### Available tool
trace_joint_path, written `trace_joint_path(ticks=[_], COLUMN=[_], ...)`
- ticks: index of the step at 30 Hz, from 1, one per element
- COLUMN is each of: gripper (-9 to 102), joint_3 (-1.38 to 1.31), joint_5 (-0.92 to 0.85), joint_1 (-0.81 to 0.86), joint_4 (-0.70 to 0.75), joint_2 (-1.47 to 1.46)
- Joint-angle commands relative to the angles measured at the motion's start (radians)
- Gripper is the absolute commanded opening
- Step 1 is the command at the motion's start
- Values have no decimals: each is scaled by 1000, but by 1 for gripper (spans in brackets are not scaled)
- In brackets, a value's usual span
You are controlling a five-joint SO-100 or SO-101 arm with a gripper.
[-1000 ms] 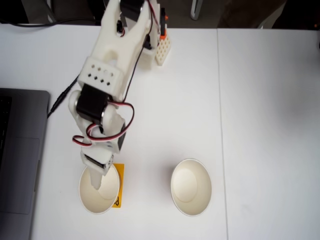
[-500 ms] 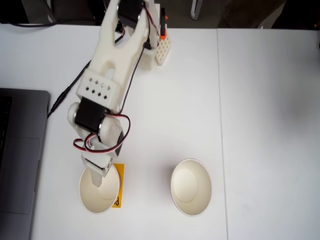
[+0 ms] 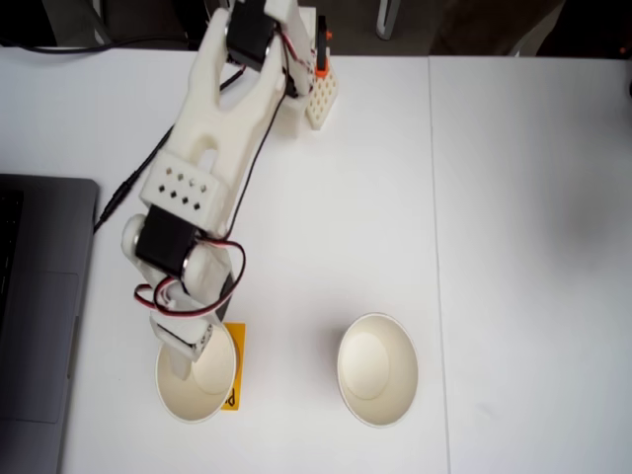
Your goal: Pickup cup and make a pile of cup.
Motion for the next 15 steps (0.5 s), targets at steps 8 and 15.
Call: trace_joint_path(ticks=[8,15], gripper=[31,31], joint_3=[-77,-77], joint_5=[9,11], joint_1=[-25,-67], joint_4=[3,3], joint_2=[12,-18])
